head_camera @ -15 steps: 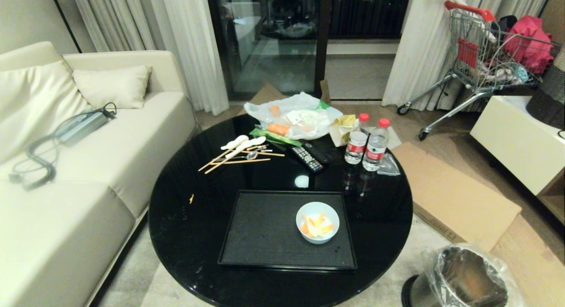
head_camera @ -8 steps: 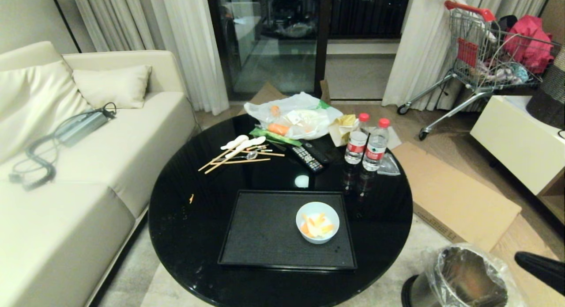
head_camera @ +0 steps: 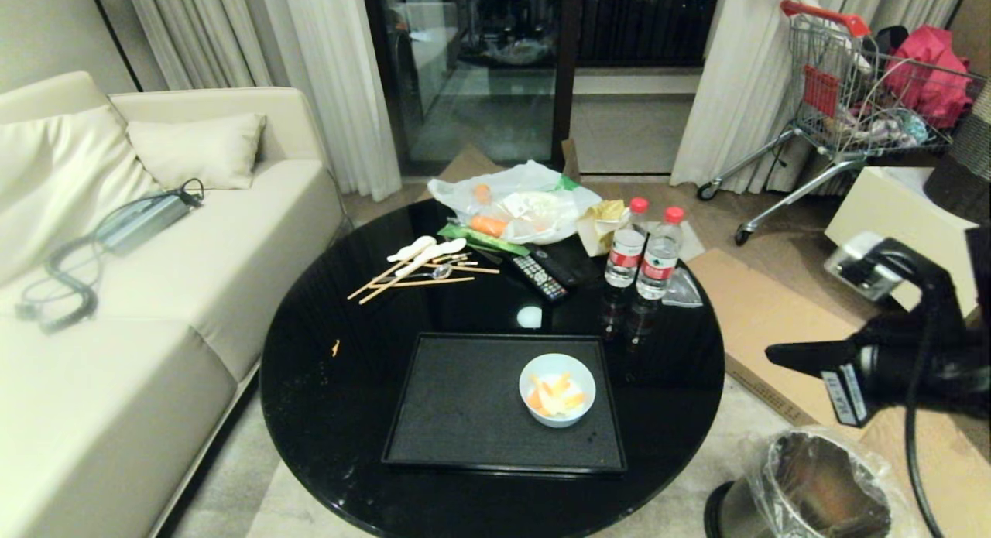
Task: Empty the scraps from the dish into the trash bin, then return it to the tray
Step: Pick up the bowl with leftover food
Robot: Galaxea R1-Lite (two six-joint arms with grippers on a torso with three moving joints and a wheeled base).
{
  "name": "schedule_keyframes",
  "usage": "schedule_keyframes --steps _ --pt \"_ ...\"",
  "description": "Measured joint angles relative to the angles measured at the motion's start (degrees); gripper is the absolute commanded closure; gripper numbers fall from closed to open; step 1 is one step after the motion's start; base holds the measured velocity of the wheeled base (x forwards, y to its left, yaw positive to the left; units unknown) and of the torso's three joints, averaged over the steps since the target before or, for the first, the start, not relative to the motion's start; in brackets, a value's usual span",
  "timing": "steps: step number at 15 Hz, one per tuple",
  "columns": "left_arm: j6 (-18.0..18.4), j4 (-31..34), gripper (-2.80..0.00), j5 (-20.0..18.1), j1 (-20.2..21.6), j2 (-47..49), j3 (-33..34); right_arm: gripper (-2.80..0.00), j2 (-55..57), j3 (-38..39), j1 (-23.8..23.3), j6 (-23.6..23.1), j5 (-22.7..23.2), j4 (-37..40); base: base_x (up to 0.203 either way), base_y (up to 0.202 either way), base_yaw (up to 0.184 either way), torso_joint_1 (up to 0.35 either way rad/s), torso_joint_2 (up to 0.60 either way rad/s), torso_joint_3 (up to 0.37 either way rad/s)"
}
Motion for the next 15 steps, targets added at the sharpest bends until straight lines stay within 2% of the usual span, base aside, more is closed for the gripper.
schedule_keyframes --steps 4,7,10,13,15 --pt "-0.01 0.0 0.0 0.0 0.0 0.0 0.0 0.0 10.56 -14.21 6.73 15.56 -3.76 10.13 0.0 0.0 0.0 0.0 0.0 0.0" --pt "-0.01 0.0 0.0 0.02 0.0 0.0 0.0 0.0 18.17 -22.24 9.78 26.36 -5.05 17.64 0.0 0.0 0.0 0.0 0.0 0.0" --pt "-0.01 0.0 0.0 0.02 0.0 0.0 0.0 0.0 24.42 -27.32 10.96 30.36 -5.68 22.9 0.0 0.0 0.0 0.0 0.0 0.0" --pt "-0.02 0.0 0.0 0.02 0.0 0.0 0.0 0.0 30.12 -31.56 14.02 34.74 -12.19 23.86 0.0 0.0 0.0 0.0 0.0 0.0" --pt "-0.01 0.0 0.0 0.03 0.0 0.0 0.0 0.0 33.42 -35.91 16.2 38.85 -13.87 26.62 0.0 0.0 0.0 0.0 0.0 0.0"
